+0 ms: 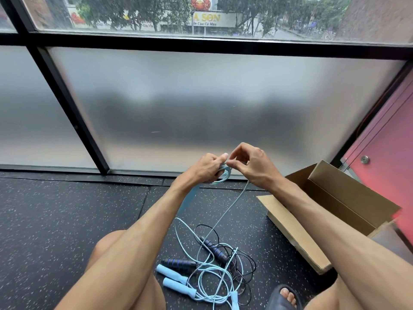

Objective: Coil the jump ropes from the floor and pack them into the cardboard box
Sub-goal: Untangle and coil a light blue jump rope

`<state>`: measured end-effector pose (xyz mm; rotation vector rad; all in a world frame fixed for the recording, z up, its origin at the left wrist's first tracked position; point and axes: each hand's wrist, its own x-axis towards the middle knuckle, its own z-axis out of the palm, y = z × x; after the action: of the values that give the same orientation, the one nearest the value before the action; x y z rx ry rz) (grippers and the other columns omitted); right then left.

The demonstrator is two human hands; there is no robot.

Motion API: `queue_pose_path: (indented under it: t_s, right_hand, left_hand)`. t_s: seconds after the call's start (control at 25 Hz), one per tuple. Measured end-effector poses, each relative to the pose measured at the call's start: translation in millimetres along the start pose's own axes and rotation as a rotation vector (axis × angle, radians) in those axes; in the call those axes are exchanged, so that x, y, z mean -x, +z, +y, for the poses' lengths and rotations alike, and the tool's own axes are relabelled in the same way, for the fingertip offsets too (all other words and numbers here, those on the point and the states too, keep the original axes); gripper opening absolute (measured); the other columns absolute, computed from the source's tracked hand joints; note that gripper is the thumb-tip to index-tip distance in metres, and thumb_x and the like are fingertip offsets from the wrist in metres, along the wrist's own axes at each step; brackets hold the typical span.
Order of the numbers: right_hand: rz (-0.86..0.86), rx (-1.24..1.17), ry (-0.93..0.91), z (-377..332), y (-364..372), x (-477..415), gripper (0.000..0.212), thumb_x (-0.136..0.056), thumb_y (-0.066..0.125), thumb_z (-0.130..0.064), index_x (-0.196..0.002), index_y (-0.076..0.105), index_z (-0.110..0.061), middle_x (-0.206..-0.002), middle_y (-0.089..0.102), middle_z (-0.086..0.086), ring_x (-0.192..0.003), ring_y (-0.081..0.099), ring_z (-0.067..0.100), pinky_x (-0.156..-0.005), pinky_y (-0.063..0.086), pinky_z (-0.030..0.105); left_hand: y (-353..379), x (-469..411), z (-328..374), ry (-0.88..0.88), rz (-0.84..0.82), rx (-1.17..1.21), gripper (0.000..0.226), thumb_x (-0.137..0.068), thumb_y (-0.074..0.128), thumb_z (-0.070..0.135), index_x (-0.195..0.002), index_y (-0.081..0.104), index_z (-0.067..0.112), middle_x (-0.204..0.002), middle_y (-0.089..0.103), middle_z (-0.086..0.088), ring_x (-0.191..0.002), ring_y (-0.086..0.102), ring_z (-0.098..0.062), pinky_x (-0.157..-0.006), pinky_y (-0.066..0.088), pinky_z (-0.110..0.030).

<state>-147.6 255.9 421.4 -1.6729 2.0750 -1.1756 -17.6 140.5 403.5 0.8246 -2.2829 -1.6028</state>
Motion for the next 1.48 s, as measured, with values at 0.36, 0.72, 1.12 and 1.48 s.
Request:
queue_pose_path:
  t_s: [0.36,0.72,1.12,1.48]
  right_hand:
    - [-0.209,-0.354,0.355,10,16,2,0.017,-0.104,0.043,-0.012,-0.100,0.052,0.002,-0.084,0.068,0.019,-0.075,0.070,0.032,-0.076,0.058,0.053]
    - [-0.520,-0.198,0.511,22,53,26,0.054,-0.094,0.065,-0.023,-0.138,0.034,-0.017,-0.119,0.063,0.010,-0.107,0.066,0.025,-0.085,0.058,0.040]
    - [-0.692,-0.367,0.472,28,60,25,0.007,-0.094,0.063,-0.016,-0.095,0.060,-0.010,-0.093,0.072,0.018,-0.082,0.061,0.018,-0.080,0.042,0.036]
    - [-0.426,-0.393,0.432,5,27,14,0.012,-0.098,0.057,-0.010,-0.103,0.056,0.001,-0.078,0.068,0.019,-0.065,0.069,0.035,-0.057,0.060,0.042]
  left_hand:
    - [-19,9,5,-0.024,-0.305,0.898,0.045,-0.103,0.033,0.034,-0.062,0.039,0.017,-0.042,0.020,0.008,-0.041,0.009,-0.010,-0.041,0.015,-0.025]
    - [-32,15,10,0.039,-0.252,1.013,0.041,-0.097,0.036,0.025,-0.057,0.036,0.017,-0.046,0.010,0.006,-0.038,0.008,-0.010,-0.044,0.010,-0.026]
    - [-40,15,8,0.096,-0.165,1.071,0.038,-0.095,0.035,0.021,-0.058,0.040,0.017,-0.043,0.012,0.007,-0.038,0.008,-0.010,-0.043,0.010,-0.025]
    - [-64,4,-8,0.078,0.369,1.238,0.043,-0.106,0.029,0.032,-0.069,0.044,0.016,-0.041,0.023,0.008,-0.034,0.019,-0.008,-0.037,0.026,-0.020]
